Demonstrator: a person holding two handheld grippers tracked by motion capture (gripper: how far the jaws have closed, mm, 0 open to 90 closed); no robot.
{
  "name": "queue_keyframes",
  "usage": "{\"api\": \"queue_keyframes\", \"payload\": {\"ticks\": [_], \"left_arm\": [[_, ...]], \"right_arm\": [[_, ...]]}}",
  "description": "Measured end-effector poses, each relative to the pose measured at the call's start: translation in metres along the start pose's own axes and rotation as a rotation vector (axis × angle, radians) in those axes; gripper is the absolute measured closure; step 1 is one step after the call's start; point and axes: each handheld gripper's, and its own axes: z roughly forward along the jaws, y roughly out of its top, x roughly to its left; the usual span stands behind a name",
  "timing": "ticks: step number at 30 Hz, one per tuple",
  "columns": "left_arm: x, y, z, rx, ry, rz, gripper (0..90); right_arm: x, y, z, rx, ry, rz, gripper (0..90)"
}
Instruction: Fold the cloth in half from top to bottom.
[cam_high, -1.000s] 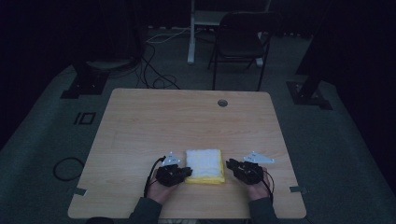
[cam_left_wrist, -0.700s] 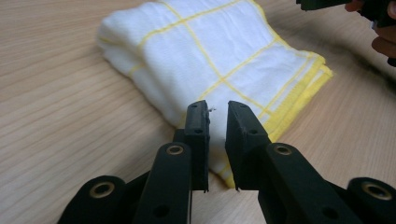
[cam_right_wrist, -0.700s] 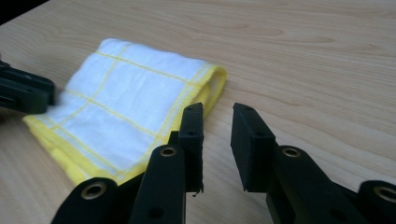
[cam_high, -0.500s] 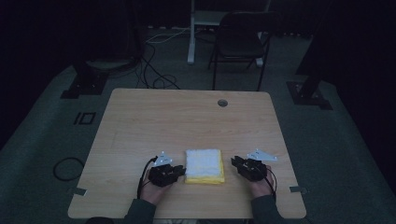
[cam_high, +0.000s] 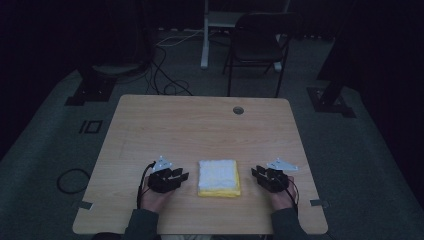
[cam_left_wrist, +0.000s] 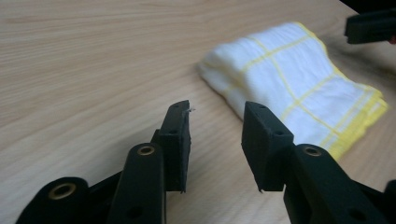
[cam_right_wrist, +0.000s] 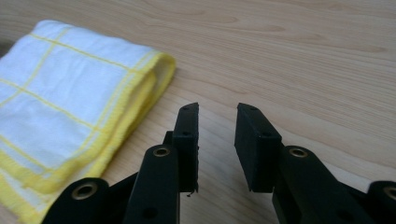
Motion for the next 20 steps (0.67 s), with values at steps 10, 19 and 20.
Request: {"api": "queue_keyframes", "payload": {"ticks": [10,19,20], "left_arm": [[0.034,0.005,-0.021,-0.036,0.065,-0.084,59.7],[0.061,0.003,-0.035,-0.052,0.119,-0.165,58.7],[0.063,0.003,-0.035,-0.057,0.122,-0.171,58.5]], "right_arm": [[-0.014,-0.001,0.001,0.021,-0.073,0.024,65.0],[-0.02,-0.002,0.004,0.041,-0.124,0.025,62.1],[-0.021,-0.002,0.004,0.04,-0.127,0.028,61.9]]}}
